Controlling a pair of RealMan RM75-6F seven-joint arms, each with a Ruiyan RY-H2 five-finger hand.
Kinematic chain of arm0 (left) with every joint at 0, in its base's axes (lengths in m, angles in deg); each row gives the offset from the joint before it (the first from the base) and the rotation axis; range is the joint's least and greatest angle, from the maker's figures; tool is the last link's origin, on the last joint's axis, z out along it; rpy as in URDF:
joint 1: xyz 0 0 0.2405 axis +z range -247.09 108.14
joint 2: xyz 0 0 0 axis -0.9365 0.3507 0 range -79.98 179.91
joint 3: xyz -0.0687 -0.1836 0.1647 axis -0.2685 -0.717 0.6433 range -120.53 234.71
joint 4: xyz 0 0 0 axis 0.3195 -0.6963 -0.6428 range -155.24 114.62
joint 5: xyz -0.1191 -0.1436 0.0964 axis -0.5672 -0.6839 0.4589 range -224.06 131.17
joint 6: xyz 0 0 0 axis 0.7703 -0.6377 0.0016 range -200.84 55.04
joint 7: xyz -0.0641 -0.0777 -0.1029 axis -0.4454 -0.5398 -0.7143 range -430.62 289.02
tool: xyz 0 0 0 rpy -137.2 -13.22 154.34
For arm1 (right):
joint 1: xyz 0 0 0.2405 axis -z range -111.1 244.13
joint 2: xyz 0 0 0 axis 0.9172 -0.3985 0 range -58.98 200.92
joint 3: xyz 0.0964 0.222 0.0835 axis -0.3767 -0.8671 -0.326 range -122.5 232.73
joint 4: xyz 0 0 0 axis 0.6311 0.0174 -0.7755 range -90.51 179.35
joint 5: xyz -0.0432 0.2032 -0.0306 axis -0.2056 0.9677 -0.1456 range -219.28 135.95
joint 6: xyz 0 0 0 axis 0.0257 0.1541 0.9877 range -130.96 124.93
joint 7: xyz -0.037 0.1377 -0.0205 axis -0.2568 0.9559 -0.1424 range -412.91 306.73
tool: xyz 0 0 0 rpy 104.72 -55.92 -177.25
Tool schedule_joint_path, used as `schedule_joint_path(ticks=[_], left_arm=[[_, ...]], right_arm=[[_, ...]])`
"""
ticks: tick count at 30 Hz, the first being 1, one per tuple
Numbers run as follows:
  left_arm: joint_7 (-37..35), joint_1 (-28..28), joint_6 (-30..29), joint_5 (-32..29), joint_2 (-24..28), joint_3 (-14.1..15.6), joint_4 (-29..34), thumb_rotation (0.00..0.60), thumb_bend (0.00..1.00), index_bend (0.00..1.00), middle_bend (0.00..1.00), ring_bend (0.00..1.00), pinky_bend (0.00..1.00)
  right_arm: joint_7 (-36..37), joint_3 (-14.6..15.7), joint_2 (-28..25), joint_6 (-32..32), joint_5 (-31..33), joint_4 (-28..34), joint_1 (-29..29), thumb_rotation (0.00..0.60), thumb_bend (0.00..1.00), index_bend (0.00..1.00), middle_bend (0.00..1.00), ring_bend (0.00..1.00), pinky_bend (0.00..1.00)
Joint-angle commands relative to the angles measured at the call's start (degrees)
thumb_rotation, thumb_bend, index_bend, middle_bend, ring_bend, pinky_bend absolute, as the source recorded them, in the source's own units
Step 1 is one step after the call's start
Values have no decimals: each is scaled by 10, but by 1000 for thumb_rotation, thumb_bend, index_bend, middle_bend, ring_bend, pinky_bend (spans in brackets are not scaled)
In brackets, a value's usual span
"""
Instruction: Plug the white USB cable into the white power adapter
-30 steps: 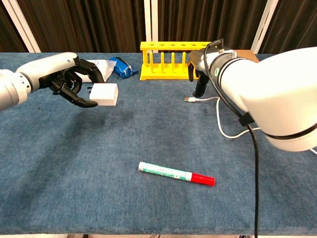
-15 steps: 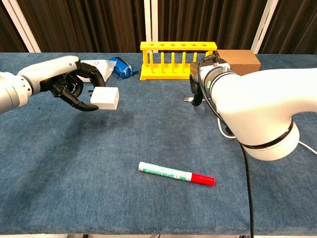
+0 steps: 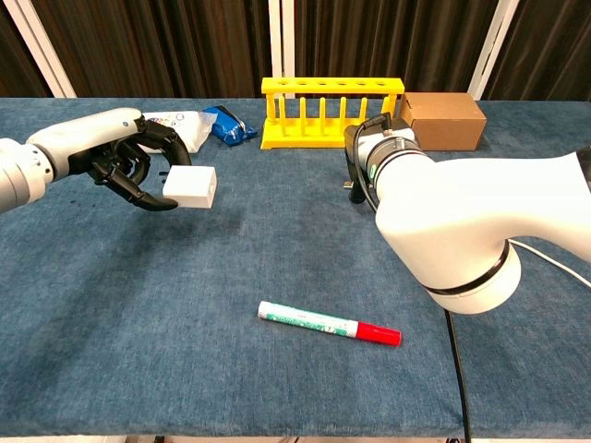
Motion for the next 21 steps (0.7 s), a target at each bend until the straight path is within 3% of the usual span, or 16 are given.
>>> schedule_joint_path(ticks=[1,21], left_arm=[[-1,1,-1,1,1,1,1,600,255,566,471,714,885],[-7,5,1,4,1,3,-4,600,255,566,465,713,885]], right_arm=[[0,-4,4,-1,-4,-5,2,600,389,527,257,133,254],[-25,-28,17,1,-18,-19,10,600,388,548,278,134,254]])
